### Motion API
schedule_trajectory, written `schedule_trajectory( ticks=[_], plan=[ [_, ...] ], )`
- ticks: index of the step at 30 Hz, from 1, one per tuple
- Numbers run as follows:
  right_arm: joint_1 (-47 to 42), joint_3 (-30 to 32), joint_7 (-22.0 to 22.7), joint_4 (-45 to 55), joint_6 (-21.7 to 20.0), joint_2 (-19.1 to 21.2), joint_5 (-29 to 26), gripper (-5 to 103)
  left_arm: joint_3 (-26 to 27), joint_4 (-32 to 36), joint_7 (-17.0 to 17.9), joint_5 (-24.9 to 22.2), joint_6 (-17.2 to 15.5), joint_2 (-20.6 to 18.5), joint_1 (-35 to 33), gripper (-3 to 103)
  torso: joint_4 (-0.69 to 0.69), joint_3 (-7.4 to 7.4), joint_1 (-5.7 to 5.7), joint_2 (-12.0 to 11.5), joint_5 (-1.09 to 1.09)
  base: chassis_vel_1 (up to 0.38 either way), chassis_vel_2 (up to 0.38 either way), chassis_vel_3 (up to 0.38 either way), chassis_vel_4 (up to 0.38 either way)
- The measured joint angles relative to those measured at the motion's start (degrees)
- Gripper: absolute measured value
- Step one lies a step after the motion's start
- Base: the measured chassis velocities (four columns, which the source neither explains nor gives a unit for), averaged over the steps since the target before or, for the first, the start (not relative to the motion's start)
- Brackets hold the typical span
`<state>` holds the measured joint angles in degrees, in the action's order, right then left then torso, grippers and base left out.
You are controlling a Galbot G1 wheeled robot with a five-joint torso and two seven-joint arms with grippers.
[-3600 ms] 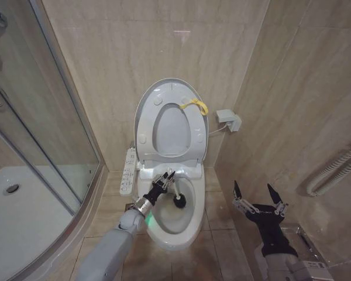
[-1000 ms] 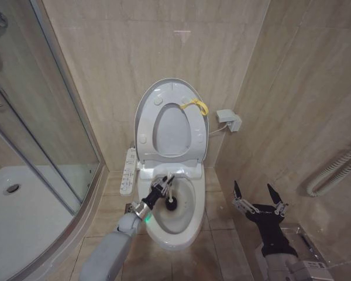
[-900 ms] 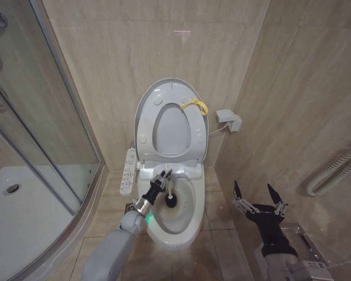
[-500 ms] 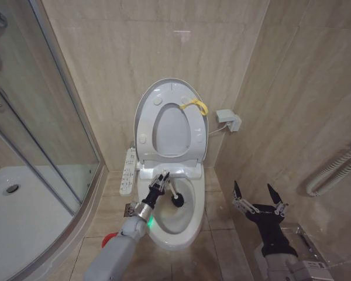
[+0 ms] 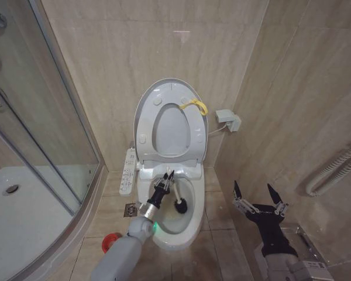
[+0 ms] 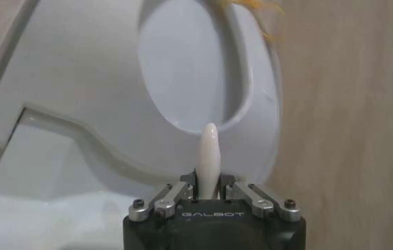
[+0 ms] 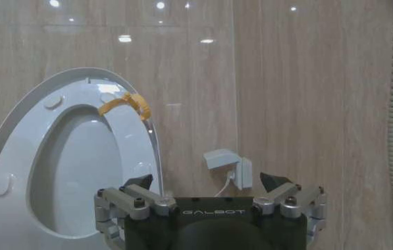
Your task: Open the toilet lid, clean the toilet bowl with a toilet brush, close the toilet lid, and flush.
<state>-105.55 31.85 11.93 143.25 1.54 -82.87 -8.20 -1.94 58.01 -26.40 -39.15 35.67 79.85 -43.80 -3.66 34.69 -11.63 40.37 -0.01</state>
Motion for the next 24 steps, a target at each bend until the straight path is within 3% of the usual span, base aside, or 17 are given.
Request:
schedule_trajectory(
  ticks=[3, 7, 9, 13, 14, 16, 20, 24],
  plan=[
    [0.0, 0.0, 0.0, 0.0, 0.0, 0.0, 0.0, 100, 1.8, -2.0, -4.4, 8.0, 2.8, -1.2, -0.1, 20, 0.01, 0.00, 0.00, 0.0, 0.01, 0.000, 0.000, 0.000, 0.000],
    [0.0, 0.0, 0.0, 0.0, 0.0, 0.0, 0.0, 100, 2.2, -1.8, -4.6, 11.3, 4.3, -1.6, 0.6, 20, -0.02, 0.00, 0.00, 0.0, 0.01, 0.000, 0.000, 0.000, 0.000],
    [0.0, 0.0, 0.0, 0.0, 0.0, 0.0, 0.0, 100, 2.0, -1.8, -3.4, 11.0, 4.5, -1.4, 1.0, 20, -0.02, 0.00, 0.00, 0.0, 0.01, 0.000, 0.000, 0.000, 0.000],
    [0.0, 0.0, 0.0, 0.0, 0.0, 0.0, 0.0, 100, 0.4, -4.4, 7.1, 6.8, 7.7, 2.6, 3.0, 20, -0.01, 0.01, 0.00, 0.0, 0.03, 0.000, 0.000, 0.000, 0.000],
    [0.0, 0.0, 0.0, 0.0, 0.0, 0.0, 0.0, 100, 0.4, -4.4, 7.1, 6.8, 7.7, 2.6, 3.0, 20, -0.01, 0.01, 0.00, 0.0, 0.03, 0.000, 0.000, 0.000, 0.000],
    [0.0, 0.0, 0.0, 0.0, 0.0, 0.0, 0.0, 100, -0.3, -4.7, 11.0, 6.1, 8.0, 5.2, 2.9, 20, -0.05, 0.01, 0.00, 0.0, -0.01, 0.000, 0.000, 0.000, 0.000],
    [0.0, 0.0, 0.0, 0.0, 0.0, 0.0, 0.0, 100, -1.8, -2.9, 13.6, 2.6, 6.5, 5.9, 1.1, 20, 0.00, 0.00, 0.00, 0.0, 0.02, 0.000, 0.000, 0.000, 0.000],
    [0.0, 0.0, 0.0, 0.0, 0.0, 0.0, 0.0, 100, -2.6, -0.2, 13.8, 0.8, 4.5, 4.5, -0.9, 20, 0.01, 0.00, 0.00, 0.0, 0.02, 0.000, 0.000, 0.000, 0.000]
  ],
)
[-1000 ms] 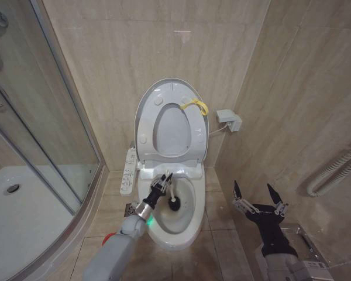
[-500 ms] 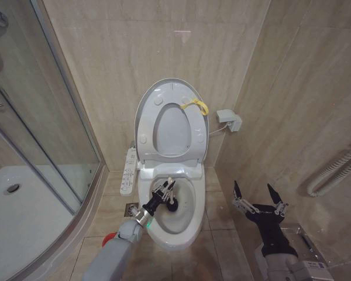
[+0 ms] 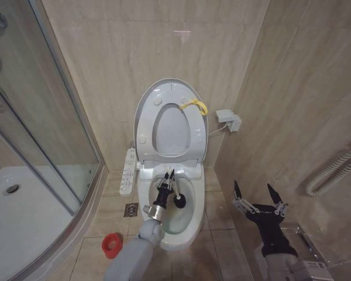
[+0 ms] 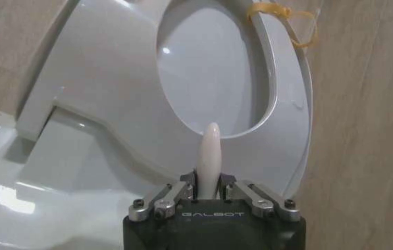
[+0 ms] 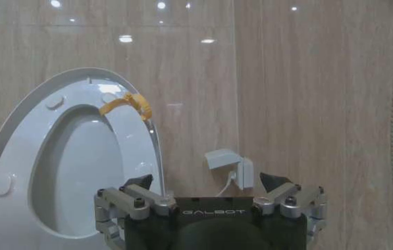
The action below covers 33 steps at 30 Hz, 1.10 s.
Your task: Open the toilet lid, clean the toilet bowl with a toilet brush, close the toilet lid, and flush.
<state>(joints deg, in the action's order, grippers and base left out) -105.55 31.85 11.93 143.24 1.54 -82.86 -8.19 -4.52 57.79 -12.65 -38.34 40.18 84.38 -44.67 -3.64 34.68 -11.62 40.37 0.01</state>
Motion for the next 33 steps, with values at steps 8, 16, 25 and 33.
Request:
schedule_trajectory(
  ticks=[8, 16, 25, 33],
  plan=[
    [0.0, 0.0, 0.0, 0.0, 0.0, 0.0, 0.0, 100, -0.9, 8.4, -1.4, -5.3, -6.2, -5.9, -1.6, 20, -0.04, 0.01, 0.00, 0.0, -0.02, 0.000, 0.000, 0.000, 0.000],
    [0.0, 0.0, 0.0, 0.0, 0.0, 0.0, 0.0, 100, -0.6, 9.2, -2.4, -8.8, -8.2, -6.3, -2.2, 20, -0.03, 0.00, 0.00, 0.0, -0.02, 0.000, 0.000, 0.000, 0.000],
    [0.0, 0.0, 0.0, 0.0, 0.0, 0.0, 0.0, 100, 4.1, -0.3, -9.0, 8.0, 0.0, -2.7, 1.1, 20, -0.04, 0.01, -0.01, 0.0, -0.02, 0.000, 0.000, 0.000, 0.000],
    [0.0, 0.0, 0.0, 0.0, 0.0, 0.0, 0.0, 100, 2.7, -0.4, -0.4, 1.0, -0.1, 1.2, 1.4, 20, -0.03, 0.01, 0.00, 0.0, -0.01, 0.000, 0.000, 0.000, 0.000]
  ],
)
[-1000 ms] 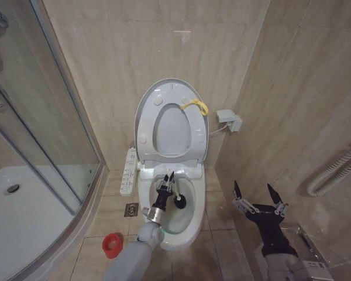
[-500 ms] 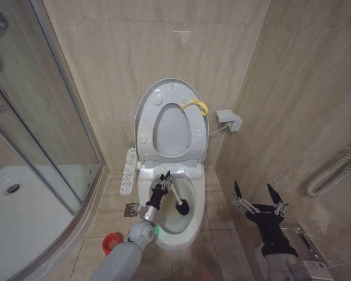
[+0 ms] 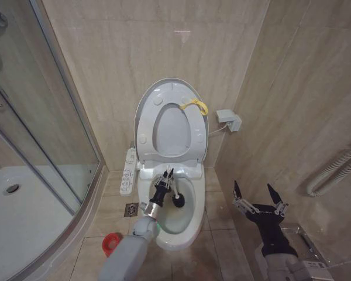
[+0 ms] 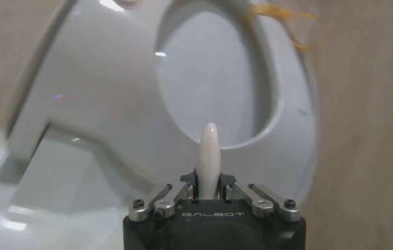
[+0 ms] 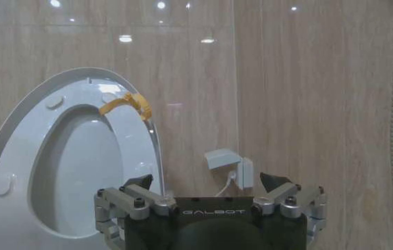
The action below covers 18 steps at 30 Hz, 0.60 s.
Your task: Open the toilet lid, clean the toilet bowl with a toilet brush, close the toilet lid, and flush.
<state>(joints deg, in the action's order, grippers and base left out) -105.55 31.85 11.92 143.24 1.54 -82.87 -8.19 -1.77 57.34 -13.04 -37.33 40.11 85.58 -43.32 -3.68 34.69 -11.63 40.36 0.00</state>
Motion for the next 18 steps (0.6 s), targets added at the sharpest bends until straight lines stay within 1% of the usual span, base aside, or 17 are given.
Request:
schedule_trajectory(
  ticks=[1, 3, 5, 6, 9, 10, 12, 13, 14, 15, 18],
  plan=[
    [0.0, 0.0, 0.0, 0.0, 0.0, 0.0, 0.0, 100, -0.4, 0.4, 0.7, -1.6, -0.4, 0.4, -0.3, 20, 0.00, 0.00, 0.00, 0.0, 0.00, 0.000, 0.000, 0.000, 0.000],
    [0.0, 0.0, 0.0, 0.0, 0.0, 0.0, 0.0, 100, -0.8, 1.1, 0.9, -3.3, -1.4, 0.3, -0.9, 20, 0.01, 0.00, 0.00, 0.0, 0.00, 0.000, 0.000, 0.000, 0.000],
    [0.0, 0.0, 0.0, 0.0, 0.0, 0.0, 0.0, 100, -0.9, 1.2, 0.8, -3.0, -1.7, 0.0, -1.2, 20, 0.02, -0.01, 0.00, 0.0, 0.01, 0.000, 0.000, 0.000, 0.000],
    [0.0, 0.0, 0.0, 0.0, 0.0, 0.0, 0.0, 100, -0.7, 0.7, 0.2, -1.6, -1.6, -0.3, -1.3, 20, 0.03, -0.01, 0.00, 0.0, 0.01, 0.000, 0.000, 0.000, 0.000],
    [0.0, 0.0, 0.0, 0.0, 0.0, 0.0, 0.0, 100, 0.2, -1.1, -2.9, 6.5, 0.0, -2.1, -1.1, 20, 0.02, -0.01, 0.00, 0.0, 0.00, 0.000, 0.000, 0.000, 0.000],
    [0.0, 0.0, 0.0, 0.0, 0.0, 0.0, 0.0, 100, 0.2, -1.1, -2.9, 6.5, 0.0, -2.1, -1.1, 20, 0.02, -0.01, 0.00, 0.0, 0.00, 0.000, 0.000, 0.000, 0.000],
    [0.0, 0.0, 0.0, 0.0, 0.0, 0.0, 0.0, 100, 0.7, -2.2, -3.1, 10.1, 1.1, -2.4, -0.4, 20, 0.01, 0.00, 0.00, 0.0, 0.00, 0.000, 0.000, 0.000, 0.000],
    [0.0, 0.0, 0.0, 0.0, 0.0, 0.0, 0.0, 100, 0.8, -2.9, -2.3, 10.5, 1.7, -2.2, 0.3, 20, 0.00, 0.00, 0.00, 0.0, 0.00, 0.000, 0.000, 0.000, 0.000],
    [0.0, 0.0, 0.0, 0.0, 0.0, 0.0, 0.0, 100, 0.8, -2.9, -2.3, 10.5, 1.7, -2.2, 0.3, 20, 0.00, 0.00, 0.00, 0.0, 0.00, 0.000, 0.000, 0.000, 0.000],
    [0.0, 0.0, 0.0, 0.0, 0.0, 0.0, 0.0, 100, 0.6, -2.8, -1.2, 9.5, 1.7, -2.1, 0.7, 20, 0.00, 0.01, 0.00, 0.0, 0.00, 0.000, 0.000, 0.000, 0.000],
    [0.0, 0.0, 0.0, 0.0, 0.0, 0.0, 0.0, 100, -0.8, -0.5, 1.8, 1.7, -0.2, -1.3, 1.0, 20, 0.00, 0.00, 0.00, 0.0, 0.00, 0.000, 0.000, 0.000, 0.000]
  ],
)
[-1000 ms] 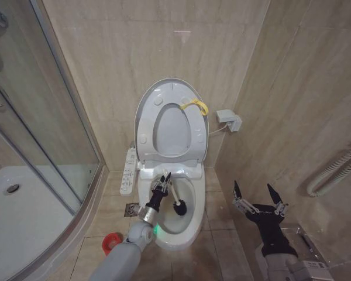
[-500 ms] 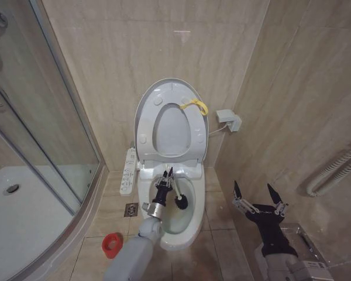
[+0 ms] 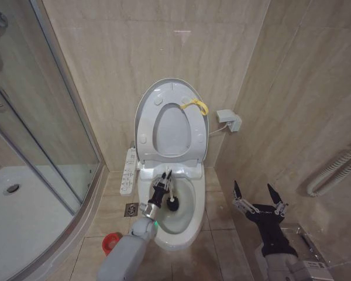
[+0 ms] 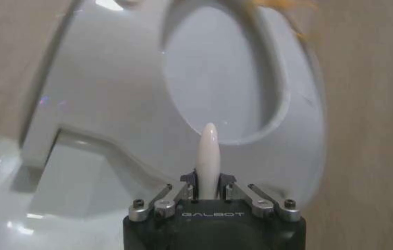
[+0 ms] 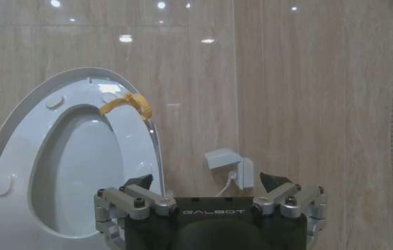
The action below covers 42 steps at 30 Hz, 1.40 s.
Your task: Open the toilet lid, clean the toilet bowl with a toilet brush, close the toilet lid, and flush.
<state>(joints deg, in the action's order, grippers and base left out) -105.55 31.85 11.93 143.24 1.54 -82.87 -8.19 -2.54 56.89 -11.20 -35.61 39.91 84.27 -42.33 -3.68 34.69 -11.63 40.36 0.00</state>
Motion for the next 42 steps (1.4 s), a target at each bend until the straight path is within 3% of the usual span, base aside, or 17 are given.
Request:
schedule_trajectory(
  ticks=[1, 4, 6, 9, 12, 13, 15, 17, 21, 25, 27, 34, 39, 42],
  plan=[
    [0.0, 0.0, 0.0, 0.0, 0.0, 0.0, 0.0, 100, 0.0, 0.0, 0.0, 0.0, 0.0, 0.0, 0.0, 20, 0.00, 0.00, 0.00, 0.0, 0.00, 0.000, 0.000, 0.000, 0.000],
    [0.0, 0.0, 0.0, 0.0, 0.0, 0.0, 0.0, 100, -1.1, 1.1, 0.2, -6.2, -0.9, 1.0, -0.2, 20, 0.00, 0.00, 0.00, 0.0, 0.00, 0.000, 0.000, 0.000, 0.000],
    [0.0, 0.0, 0.0, 0.0, 0.0, 0.0, 0.0, 100, -1.2, 0.3, -0.8, -6.8, -0.7, 1.4, -0.1, 20, 0.02, -0.01, 0.01, 0.0, 0.00, 0.000, 0.000, 0.000, 0.000],
    [0.0, 0.0, 0.0, 0.0, 0.0, 0.0, 0.0, 100, -0.9, -3.1, -3.8, -4.8, 1.0, 1.9, 0.7, 20, 0.01, -0.01, 0.01, 0.0, 0.00, 0.000, 0.000, 0.000, 0.000],
    [0.0, 0.0, 0.0, 0.0, 0.0, 0.0, 0.0, 100, 1.0, -5.7, -7.1, 3.3, 3.3, 1.6, 0.8, 20, 0.03, -0.03, 0.03, 0.0, 0.05, 0.000, 0.000, 0.000, 0.000],
    [0.0, 0.0, 0.0, 0.0, 0.0, 0.0, 0.0, 100, 1.0, -5.7, -7.1, 3.3, 3.3, 1.6, 0.8, 20, 0.03, -0.03, 0.03, 0.0, 0.05, 0.000, 0.000, 0.000, 0.000],
    [0.0, 0.0, 0.0, 0.0, 0.0, 0.0, 0.0, 100, 1.6, -6.1, -5.0, 7.6, 4.5, 1.5, 0.7, 20, 0.05, -0.03, 0.03, 0.0, 0.05, 0.000, 0.000, 0.000, 0.000],
    [0.0, 0.0, 0.0, 0.0, 0.0, 0.0, 0.0, 100, 1.6, -6.1, -3.7, 8.1, 4.6, 1.6, 0.8, 20, 0.05, -0.02, 0.03, 0.0, 0.02, 0.000, 0.000, 0.000, 0.000],
    [0.0, 0.0, 0.0, 0.0, 0.0, 0.0, 0.0, 100, -0.3, -4.2, 1.5, 2.8, 4.3, 2.8, 1.7, 20, -0.05, 0.02, -0.02, 0.0, -0.08, 0.000, 0.000, 0.000, 0.000],
    [0.0, 0.0, 0.0, 0.0, 0.0, 0.0, 0.0, 100, -2.3, -0.7, 2.9, -2.3, 2.0, 2.9, 1.0, 20, -0.02, 0.01, -0.02, 0.0, -0.02, 0.000, 0.000, 0.000, 0.000],
    [0.0, 0.0, 0.0, 0.0, 0.0, 0.0, 0.0, 100, -3.0, 0.7, 2.8, -3.6, 0.8, 2.3, 0.4, 20, 0.01, 0.00, -0.01, 0.0, -0.01, 0.000, 0.000, 0.000, 0.000],
    [0.0, 0.0, 0.0, 0.0, 0.0, 0.0, 0.0, 100, -2.8, 2.5, -4.2, -4.1, -0.6, -1.4, -1.3, 20, 0.03, 0.00, 0.00, 0.0, 0.00, 0.000, 0.000, 0.000, 0.000],
    [0.0, 0.0, 0.0, 0.0, 0.0, 0.0, 0.0, 100, -2.6, 6.0, -4.9, -1.8, -1.6, -3.9, -2.0, 20, -0.03, 0.00, 0.00, 0.0, -0.02, 0.000, 0.000, 0.000, 0.000],
    [0.0, 0.0, 0.0, 0.0, 0.0, 0.0, 0.0, 100, -3.0, 10.0, -3.1, -2.2, -3.4, -7.3, -3.5, 20, 0.02, 0.00, 0.00, 0.0, -0.01, 0.000, 0.000, 0.000, 0.000]
  ],
)
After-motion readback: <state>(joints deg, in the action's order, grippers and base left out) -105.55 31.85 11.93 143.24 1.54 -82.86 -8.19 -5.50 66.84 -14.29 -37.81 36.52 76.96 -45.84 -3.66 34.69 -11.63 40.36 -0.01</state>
